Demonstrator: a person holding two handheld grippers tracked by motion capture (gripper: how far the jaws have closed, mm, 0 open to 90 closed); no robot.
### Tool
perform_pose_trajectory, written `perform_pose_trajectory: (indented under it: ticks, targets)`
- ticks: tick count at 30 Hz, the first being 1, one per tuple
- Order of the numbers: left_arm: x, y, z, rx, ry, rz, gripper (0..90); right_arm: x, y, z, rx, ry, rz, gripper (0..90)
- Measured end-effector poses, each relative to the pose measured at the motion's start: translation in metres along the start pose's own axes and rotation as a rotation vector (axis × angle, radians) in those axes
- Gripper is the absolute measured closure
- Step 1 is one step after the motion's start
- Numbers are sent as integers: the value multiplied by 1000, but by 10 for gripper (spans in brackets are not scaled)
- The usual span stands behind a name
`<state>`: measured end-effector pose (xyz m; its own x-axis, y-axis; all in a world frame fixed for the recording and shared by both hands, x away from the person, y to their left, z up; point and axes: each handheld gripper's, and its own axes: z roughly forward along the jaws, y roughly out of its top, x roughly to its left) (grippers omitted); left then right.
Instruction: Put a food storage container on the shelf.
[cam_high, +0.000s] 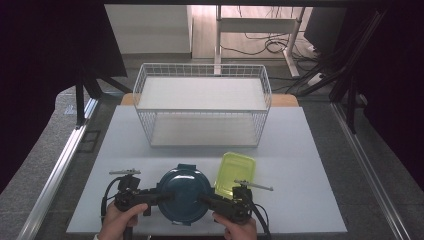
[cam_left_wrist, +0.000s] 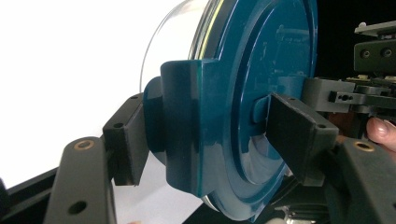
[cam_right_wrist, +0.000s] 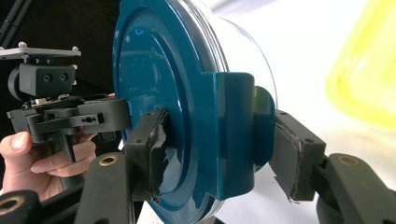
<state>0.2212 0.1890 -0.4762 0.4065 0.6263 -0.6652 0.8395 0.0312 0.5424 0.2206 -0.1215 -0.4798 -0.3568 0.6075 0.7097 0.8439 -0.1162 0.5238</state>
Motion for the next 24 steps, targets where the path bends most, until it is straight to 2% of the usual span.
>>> perform_pose_trajectory:
  ticks: [11,19,24]
  targets:
    - [-14,31,0,-40,2,38,339,5,37,-9,-21,15,-73,415]
    - [-21,50,4,-45,11,64,338,6,59,-13,-28,12,-115,408]
    - [-28,69,6,-53,4,89,341,7,78,-19,-42,12,-137,408]
